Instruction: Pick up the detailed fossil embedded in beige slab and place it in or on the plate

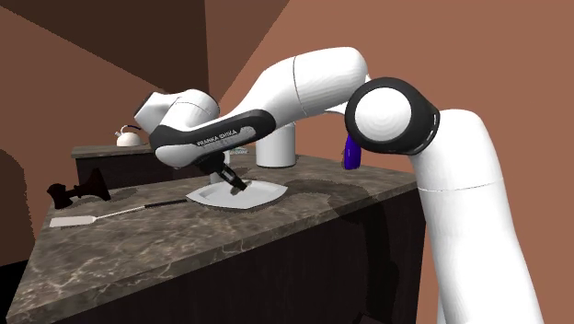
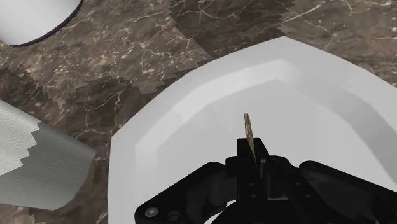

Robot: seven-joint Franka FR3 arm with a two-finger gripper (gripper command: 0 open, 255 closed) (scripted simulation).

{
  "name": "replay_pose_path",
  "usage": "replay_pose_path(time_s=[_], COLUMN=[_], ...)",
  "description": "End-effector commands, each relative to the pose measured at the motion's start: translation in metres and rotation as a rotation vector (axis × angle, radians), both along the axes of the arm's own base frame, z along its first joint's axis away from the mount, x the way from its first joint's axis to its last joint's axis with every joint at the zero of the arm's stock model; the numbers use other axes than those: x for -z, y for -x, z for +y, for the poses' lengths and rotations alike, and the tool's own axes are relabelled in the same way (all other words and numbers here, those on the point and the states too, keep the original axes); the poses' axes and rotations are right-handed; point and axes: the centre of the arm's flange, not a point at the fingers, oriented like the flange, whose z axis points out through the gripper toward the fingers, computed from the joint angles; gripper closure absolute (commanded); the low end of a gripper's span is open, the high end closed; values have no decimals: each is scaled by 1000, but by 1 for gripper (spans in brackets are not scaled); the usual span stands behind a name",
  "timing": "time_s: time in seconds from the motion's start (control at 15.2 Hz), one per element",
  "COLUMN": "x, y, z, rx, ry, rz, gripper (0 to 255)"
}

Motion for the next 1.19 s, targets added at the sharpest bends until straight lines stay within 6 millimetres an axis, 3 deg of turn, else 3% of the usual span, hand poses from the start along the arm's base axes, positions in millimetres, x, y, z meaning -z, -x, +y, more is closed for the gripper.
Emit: replay_pose_path(time_s=[0.0,0.4,0.46,0.79,1.06,1.12], x=[4,4,4,4,-30,-30], y=[1,1,1,1,-6,-6], z=[0,0,0,0,36,36], rx=[0,0,0,0,0,0], ry=[0,0,0,0,0,0], rz=[0,0,0,0,0,0], gripper=[255,255,0,0,0,0])
